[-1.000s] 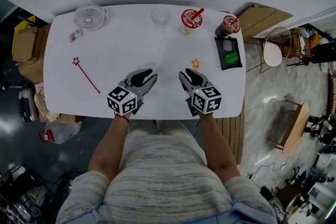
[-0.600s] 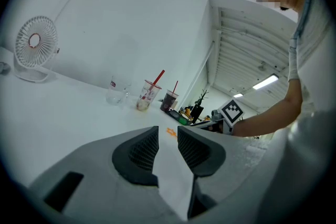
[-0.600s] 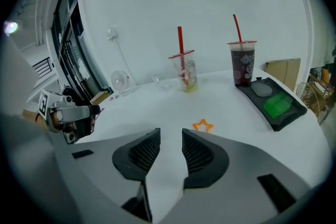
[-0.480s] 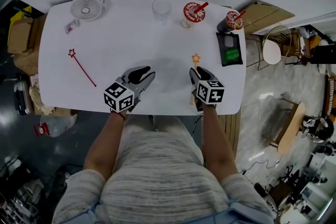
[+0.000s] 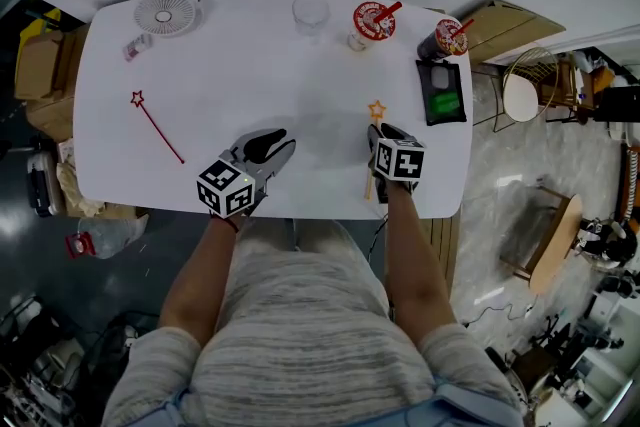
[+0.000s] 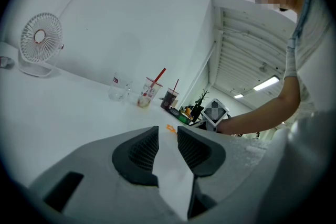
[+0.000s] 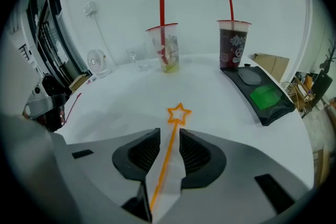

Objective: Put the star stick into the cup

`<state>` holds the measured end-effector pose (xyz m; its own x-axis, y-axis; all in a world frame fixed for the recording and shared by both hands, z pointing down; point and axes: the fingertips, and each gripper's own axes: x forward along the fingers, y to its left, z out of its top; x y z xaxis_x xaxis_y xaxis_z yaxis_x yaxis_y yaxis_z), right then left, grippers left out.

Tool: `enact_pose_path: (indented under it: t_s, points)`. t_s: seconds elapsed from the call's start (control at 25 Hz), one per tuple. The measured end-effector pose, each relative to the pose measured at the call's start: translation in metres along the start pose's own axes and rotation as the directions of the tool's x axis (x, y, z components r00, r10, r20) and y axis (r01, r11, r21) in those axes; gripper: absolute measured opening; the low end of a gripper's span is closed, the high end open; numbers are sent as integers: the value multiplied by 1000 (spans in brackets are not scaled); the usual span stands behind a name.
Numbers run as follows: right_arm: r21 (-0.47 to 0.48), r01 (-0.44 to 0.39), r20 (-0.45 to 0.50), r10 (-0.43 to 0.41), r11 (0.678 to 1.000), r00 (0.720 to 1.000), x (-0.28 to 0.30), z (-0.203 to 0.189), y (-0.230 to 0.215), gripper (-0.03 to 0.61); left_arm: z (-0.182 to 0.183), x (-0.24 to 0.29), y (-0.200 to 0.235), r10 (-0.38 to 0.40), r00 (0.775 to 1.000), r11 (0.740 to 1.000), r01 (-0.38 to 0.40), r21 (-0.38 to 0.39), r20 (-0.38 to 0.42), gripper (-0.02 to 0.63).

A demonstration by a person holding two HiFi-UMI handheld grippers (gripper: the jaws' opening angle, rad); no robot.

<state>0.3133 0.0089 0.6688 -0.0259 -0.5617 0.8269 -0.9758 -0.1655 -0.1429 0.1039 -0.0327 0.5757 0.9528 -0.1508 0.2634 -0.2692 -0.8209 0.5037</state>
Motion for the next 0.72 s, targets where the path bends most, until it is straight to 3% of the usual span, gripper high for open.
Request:
enact_pose_path:
  t_s: [0.36, 0.72]
  points:
    - [-22, 84, -48, -85, 996, 995, 7, -1, -7, 91, -1, -4, 6, 8, 1000, 1000, -8, -13, 2, 121]
    - [-126, 147, -67, -156, 981, 985, 9, 0, -3, 69, -1, -2, 10, 3, 1000, 1000, -3, -20, 3, 121]
